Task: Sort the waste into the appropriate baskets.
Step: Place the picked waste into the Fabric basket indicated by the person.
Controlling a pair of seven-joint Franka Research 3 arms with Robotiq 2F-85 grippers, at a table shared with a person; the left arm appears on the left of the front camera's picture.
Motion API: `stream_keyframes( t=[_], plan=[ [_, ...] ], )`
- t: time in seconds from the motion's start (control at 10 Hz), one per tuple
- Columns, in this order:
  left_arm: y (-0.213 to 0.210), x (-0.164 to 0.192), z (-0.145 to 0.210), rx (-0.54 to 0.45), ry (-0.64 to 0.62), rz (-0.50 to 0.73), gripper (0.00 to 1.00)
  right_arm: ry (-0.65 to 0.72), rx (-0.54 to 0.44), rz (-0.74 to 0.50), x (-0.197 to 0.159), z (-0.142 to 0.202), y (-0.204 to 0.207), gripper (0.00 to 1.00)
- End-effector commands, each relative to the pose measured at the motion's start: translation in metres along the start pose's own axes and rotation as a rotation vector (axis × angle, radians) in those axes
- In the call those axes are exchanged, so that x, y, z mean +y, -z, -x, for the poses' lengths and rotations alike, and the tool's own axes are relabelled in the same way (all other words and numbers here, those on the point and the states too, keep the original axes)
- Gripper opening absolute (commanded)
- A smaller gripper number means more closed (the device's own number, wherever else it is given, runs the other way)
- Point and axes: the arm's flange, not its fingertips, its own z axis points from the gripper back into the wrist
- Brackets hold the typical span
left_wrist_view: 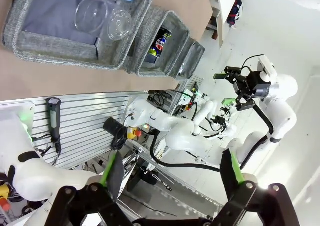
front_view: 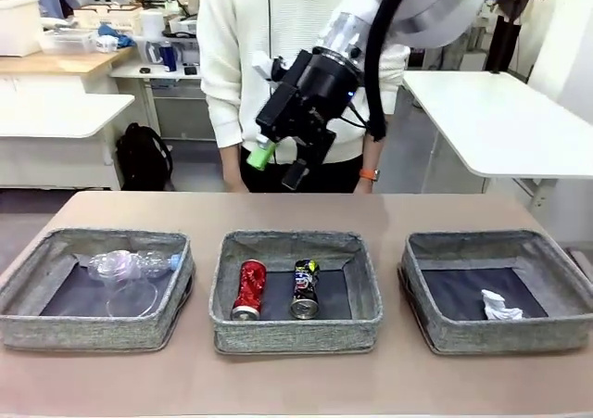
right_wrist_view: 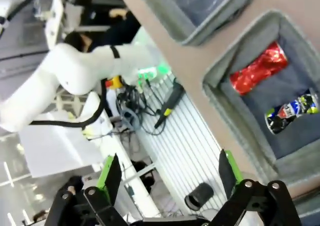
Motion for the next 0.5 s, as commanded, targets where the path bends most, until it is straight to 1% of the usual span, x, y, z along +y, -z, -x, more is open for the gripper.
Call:
stream_keyframes(
  t=[0.0,0.1,0.2,0.3,0.4],
  plan=[
    [0.021,-0.017,0.001,0.013,-0.008,0.093,1.0,0.029,-0.154,-0.007,-0.003,-0.001,-0.019,1.0],
    [0.053,-0.031,0.003,0.12,0.01,0.103,1.0,0.098,-0.305,-0.061,-0.011,0.02,-0.043,1.0],
    [0.087,-0.048,0.005,0.217,0.031,0.108,1.0,0.147,-0.422,-0.11,-0.021,0.062,-0.071,1.0],
    [0.124,-0.067,0.01,0.264,0.052,0.135,1.0,0.238,-0.546,-0.184,-0.034,0.122,-0.103,1.0],
    [0.146,-0.079,0.016,0.315,0.055,0.191,1.0,0.311,-0.607,-0.308,-0.045,0.172,-0.121,1.0]
  ],
)
